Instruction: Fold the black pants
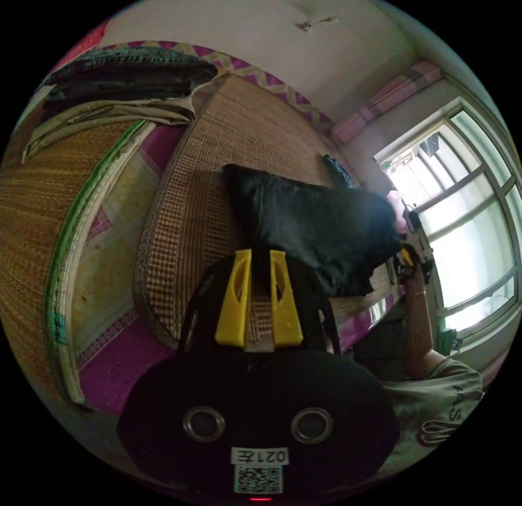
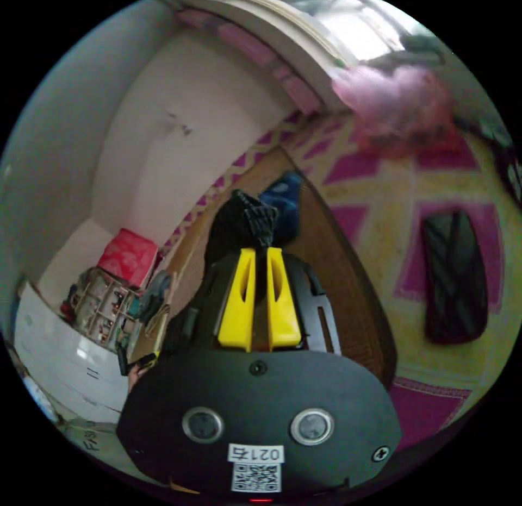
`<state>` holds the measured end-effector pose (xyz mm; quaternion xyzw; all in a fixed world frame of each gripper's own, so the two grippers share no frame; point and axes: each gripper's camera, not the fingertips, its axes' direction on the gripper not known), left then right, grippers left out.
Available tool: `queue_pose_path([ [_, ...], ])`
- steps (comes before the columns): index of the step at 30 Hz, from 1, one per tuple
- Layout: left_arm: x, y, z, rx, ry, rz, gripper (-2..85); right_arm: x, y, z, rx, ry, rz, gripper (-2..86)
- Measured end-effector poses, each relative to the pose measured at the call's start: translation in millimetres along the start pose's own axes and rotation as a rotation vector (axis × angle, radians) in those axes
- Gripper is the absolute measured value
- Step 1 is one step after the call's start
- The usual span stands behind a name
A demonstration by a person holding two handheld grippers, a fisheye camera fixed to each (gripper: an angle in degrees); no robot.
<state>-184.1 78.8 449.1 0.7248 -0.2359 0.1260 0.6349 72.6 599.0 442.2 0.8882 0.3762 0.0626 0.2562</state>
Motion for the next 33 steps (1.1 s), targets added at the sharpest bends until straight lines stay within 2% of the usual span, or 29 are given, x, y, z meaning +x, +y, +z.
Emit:
queue_pose_path([
  [2, -3, -10, 2, 0.017, -0.02, 0.007, 2.3, 85, 15, 20, -0.168, 0.005, 0.19, 2.7],
  [3, -4, -12, 3, 0.022, -0.022, 0.01, 1.7, 101, 21, 24, -0.189, -0.008, 0.228, 2.7],
  [4, -6, -17, 4, 0.035, -0.031, 0.008, 0.5, 124, 31, 14, -0.102, -0.125, 0.269, 2.6],
  [5, -8, -22, 6, 0.04, -0.043, 0.008, 0.4, 138, 30, 5, -0.097, -0.193, 0.305, 2.7],
  [9, -18, -44, 15, 0.027, -0.01, 0.011, 2.6, 150, 23, -9, -0.132, -0.124, 0.255, 3.3],
  [13, -35, -69, 27, 0.012, 0.14, -0.045, 9.2, 171, 22, -26, -0.131, -0.188, 0.28, 7.4],
  [17, -43, -89, 43, -0.004, 0.199, -0.087, 11.4, 191, 31, -42, -0.13, -0.292, 0.347, 12.1],
  [19, -46, -94, 47, 0.01, 0.215, -0.118, 10.0, 198, 37, -52, -0.116, -0.317, 0.374, 13.2],
  [22, -52, -98, 55, 0.002, 0.157, -0.184, 1.8, 206, 49, -72, -0.084, -0.314, 0.4, 13.4],
  [25, -57, -99, 63, 0.019, 0.194, -0.215, 0.7, 209, 64, -83, -0.071, -0.312, 0.402, 13.0],
  [29, -46, -105, 87, 0.035, 0.145, -0.196, 6.2, 192, 70, -68, -0.095, -0.278, 0.356, 13.2],
  [33, -31, -109, 105, 0.089, 0.17, -0.195, 11.9, 182, 63, -50, -0.075, -0.257, 0.378, 13.7],
])
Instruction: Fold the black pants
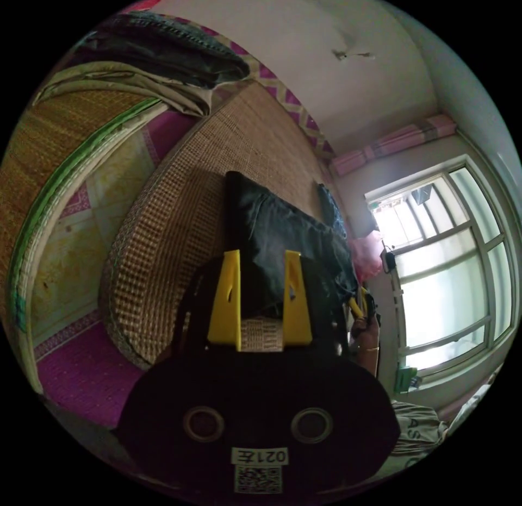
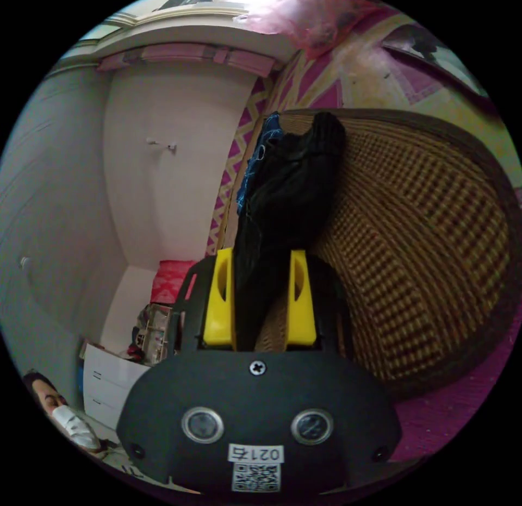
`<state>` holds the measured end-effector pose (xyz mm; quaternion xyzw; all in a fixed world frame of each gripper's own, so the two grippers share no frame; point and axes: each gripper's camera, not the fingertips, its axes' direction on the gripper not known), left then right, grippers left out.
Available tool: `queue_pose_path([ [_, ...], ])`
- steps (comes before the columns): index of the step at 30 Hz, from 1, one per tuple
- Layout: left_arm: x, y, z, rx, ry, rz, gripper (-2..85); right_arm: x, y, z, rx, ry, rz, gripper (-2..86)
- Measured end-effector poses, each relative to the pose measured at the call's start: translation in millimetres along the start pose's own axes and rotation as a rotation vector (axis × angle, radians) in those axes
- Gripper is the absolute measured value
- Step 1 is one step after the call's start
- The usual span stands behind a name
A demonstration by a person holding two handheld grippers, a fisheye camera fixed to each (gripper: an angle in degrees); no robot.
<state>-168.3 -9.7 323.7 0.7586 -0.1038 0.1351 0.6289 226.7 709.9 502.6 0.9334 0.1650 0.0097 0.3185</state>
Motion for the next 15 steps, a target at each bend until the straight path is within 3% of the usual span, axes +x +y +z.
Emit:
queue_pose_path([
  [3, 14, 1, 20, 0.004, -0.014, 0.029, 13.9, 0, -10, 9, 0.015, 0.002, 0.041, 11.8],
  [7, 31, -2, 52, -0.077, -0.226, 0.06, 3.6, 13, -26, 18, -0.007, -0.009, 0.099, 5.1],
  [15, 70, -15, 107, -0.106, -0.155, 0.165, -0.8, 3, -40, -10, -0.079, -0.08, 0.083, 2.1],
])
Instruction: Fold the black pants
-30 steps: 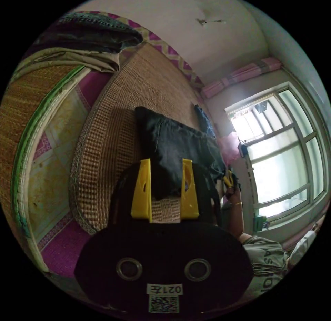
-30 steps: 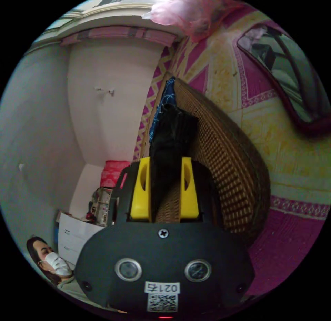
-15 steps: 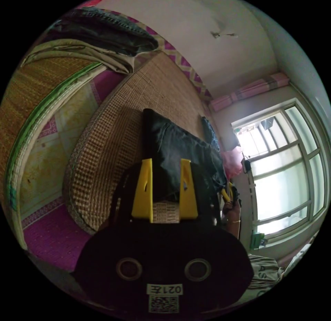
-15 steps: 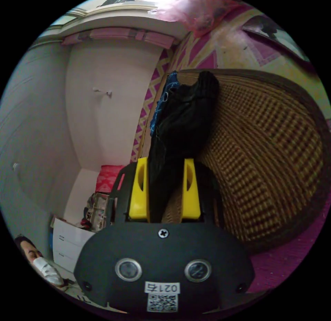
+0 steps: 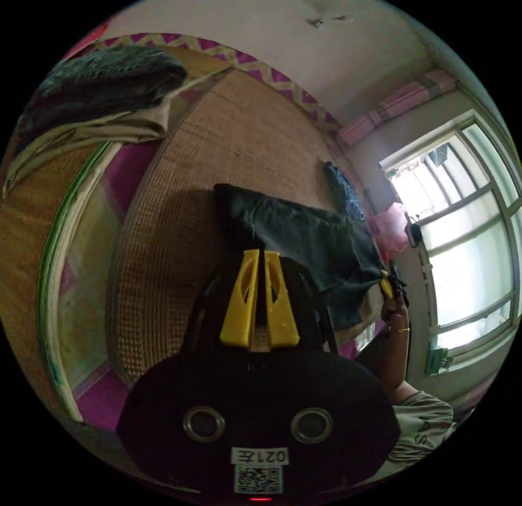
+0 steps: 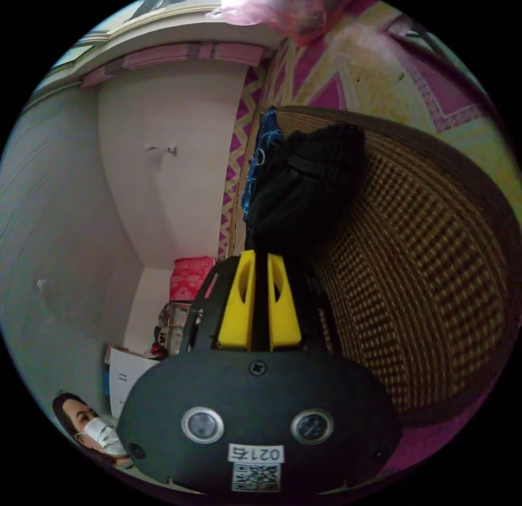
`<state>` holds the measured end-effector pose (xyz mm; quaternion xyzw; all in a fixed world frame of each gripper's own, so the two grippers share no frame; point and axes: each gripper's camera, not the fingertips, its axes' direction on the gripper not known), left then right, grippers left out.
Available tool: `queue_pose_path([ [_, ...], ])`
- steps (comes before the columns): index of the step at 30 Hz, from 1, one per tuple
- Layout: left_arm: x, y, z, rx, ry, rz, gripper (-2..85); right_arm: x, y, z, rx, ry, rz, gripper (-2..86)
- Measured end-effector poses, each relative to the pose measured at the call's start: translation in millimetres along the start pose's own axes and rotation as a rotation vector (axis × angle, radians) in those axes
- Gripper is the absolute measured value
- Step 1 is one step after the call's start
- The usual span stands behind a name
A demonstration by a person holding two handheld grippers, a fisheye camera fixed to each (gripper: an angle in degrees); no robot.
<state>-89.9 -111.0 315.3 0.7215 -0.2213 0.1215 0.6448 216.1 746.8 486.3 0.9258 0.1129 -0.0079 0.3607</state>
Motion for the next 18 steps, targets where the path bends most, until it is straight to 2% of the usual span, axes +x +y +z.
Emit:
queue_pose_path([
  [7, 68, -15, 87, -0.144, 0.021, 0.184, -0.7, -4, 30, -68, 0.206, 0.093, -0.026, 3.0],
  [12, 50, 17, 95, -0.113, 0.125, 0.159, -0.1, 4, 39, -62, 0.148, 0.012, -0.015, 7.4],
  [16, 59, 53, 65, 0.036, 0.09, 0.203, 1.2, -55, 100, -68, 0.256, 0.071, -0.199, 7.4],
  [18, 81, 66, 65, 0.032, 0.066, 0.282, 3.8, -90, 118, -37, 0.185, 0.148, -0.354, 7.6],
])
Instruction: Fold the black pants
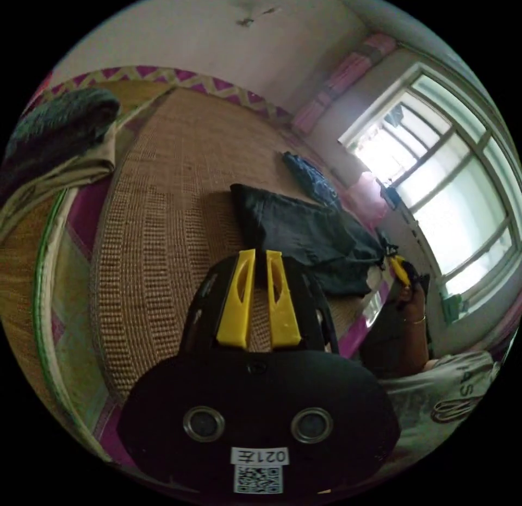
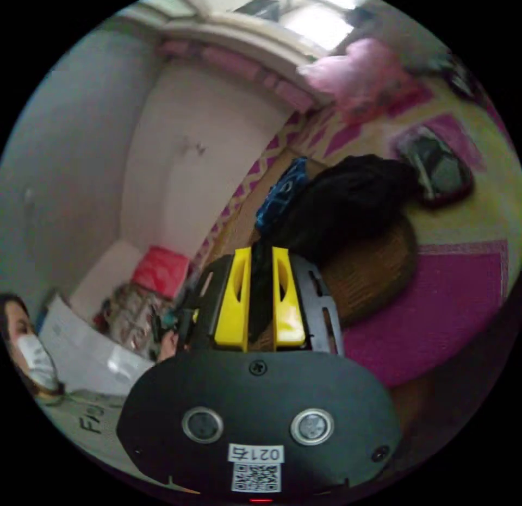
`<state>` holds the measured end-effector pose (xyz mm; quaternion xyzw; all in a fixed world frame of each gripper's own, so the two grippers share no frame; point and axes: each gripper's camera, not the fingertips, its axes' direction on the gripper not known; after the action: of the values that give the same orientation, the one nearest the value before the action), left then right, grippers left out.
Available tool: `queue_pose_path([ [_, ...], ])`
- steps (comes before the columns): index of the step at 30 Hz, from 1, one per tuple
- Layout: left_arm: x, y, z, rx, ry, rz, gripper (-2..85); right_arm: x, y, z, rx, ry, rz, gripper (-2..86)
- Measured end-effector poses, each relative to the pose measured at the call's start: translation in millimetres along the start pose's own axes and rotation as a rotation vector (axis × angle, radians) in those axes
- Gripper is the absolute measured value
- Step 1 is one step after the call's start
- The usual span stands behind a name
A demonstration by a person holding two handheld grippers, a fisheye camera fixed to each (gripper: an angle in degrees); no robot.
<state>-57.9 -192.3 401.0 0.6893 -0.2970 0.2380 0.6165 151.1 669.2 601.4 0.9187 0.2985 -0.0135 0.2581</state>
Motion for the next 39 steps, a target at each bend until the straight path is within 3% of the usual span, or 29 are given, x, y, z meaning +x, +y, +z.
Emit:
queue_pose_path([
  [2, 44, 0, 15, -0.041, 0.025, 0.136, 7.0, -49, 5, 61, -0.191, 0.031, -0.204, 8.9],
  [5, 104, -3, 42, -0.088, 0.009, 0.31, 9.1, -86, 10, 132, -0.357, 0.135, -0.343, 10.9],
  [11, 173, -7, 85, -0.122, 0.027, 0.431, 10.1, -102, 12, 216, -0.488, 0.284, -0.327, 12.6],
  [14, 196, -7, 100, -0.12, 0.0, 0.508, 11.2, -108, 13, 226, -0.464, 0.272, -0.285, 5.6],
  [21, 239, -16, 111, -0.066, -0.112, 0.628, 12.3, -158, -2, 218, -0.441, 0.123, -0.306, 4.2],
  [24, 248, -31, 106, -0.02, -0.301, 0.574, 5.0, -176, -4, 218, -0.434, 0.115, -0.324, 4.5],
  [26, 244, -43, 88, 0.026, -0.318, 0.548, 0.3, -186, -3, 217, -0.427, 0.086, -0.35, 5.3],
  [30, 200, -69, 21, 0.124, -0.209, 0.374, -0.8, -197, -2, 185, -0.325, 0.074, -0.41, 6.0],
  [34, 111, -87, -111, 0.307, -0.062, 0.169, -0.9, -194, 1, 147, -0.282, 0.08, -0.436, 5.5],
  [39, 6, -73, -271, 0.481, -0.177, -0.002, -1.0, -177, 20, 124, -0.32, 0.079, -0.417, 4.9],
])
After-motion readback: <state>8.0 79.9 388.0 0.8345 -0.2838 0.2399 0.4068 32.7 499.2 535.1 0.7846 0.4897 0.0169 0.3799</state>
